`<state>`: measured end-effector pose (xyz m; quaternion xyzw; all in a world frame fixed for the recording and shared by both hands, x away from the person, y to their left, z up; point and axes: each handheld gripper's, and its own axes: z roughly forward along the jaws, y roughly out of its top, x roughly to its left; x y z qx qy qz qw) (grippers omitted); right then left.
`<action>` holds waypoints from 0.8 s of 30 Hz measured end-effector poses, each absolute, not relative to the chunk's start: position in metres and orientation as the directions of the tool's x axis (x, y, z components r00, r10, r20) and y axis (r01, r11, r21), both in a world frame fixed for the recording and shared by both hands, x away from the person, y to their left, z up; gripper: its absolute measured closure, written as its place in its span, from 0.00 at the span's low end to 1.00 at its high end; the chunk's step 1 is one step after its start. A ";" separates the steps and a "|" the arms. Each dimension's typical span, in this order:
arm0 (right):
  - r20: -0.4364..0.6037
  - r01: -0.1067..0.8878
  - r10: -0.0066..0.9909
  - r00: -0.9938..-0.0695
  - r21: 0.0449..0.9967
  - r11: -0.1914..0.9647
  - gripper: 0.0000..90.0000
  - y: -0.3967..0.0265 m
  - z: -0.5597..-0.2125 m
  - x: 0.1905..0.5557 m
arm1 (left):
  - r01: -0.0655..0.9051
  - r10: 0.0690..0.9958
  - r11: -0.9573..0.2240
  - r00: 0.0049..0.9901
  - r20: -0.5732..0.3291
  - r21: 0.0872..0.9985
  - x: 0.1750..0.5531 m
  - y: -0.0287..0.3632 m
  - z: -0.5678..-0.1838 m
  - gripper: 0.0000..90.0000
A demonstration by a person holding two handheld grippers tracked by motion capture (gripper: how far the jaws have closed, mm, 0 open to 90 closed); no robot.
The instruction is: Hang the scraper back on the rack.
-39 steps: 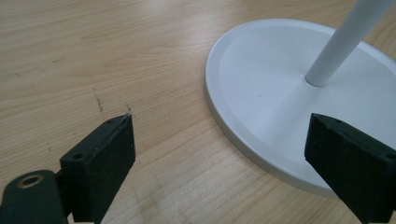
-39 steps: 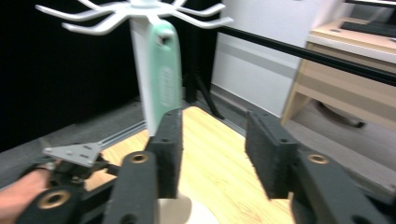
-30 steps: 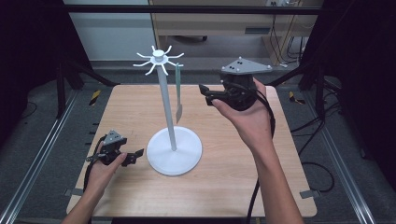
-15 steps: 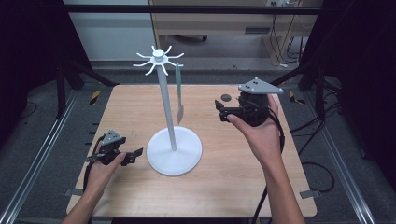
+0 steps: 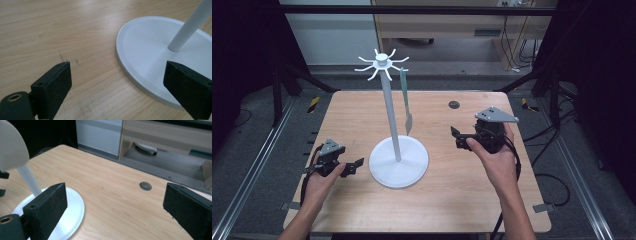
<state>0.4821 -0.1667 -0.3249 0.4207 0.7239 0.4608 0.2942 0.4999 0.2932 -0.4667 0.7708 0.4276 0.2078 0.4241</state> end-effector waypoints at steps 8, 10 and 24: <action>-0.006 0.390 0.894 -0.449 0.898 0.202 0.07 -0.175 -0.353 0.479 | 0.478 0.835 -0.269 0.548 -0.044 0.836 0.500 0.294 -0.466 0.08; 0.001 0.400 0.895 -0.445 0.895 0.198 0.07 -0.176 -0.361 0.477 | 0.478 0.837 -0.268 0.545 -0.044 0.836 0.500 0.294 -0.466 0.08; 0.025 0.490 0.910 -0.414 0.848 0.200 0.09 -0.188 -0.422 0.466 | 0.479 0.838 -0.272 0.545 -0.039 0.835 0.499 0.294 -0.466 0.05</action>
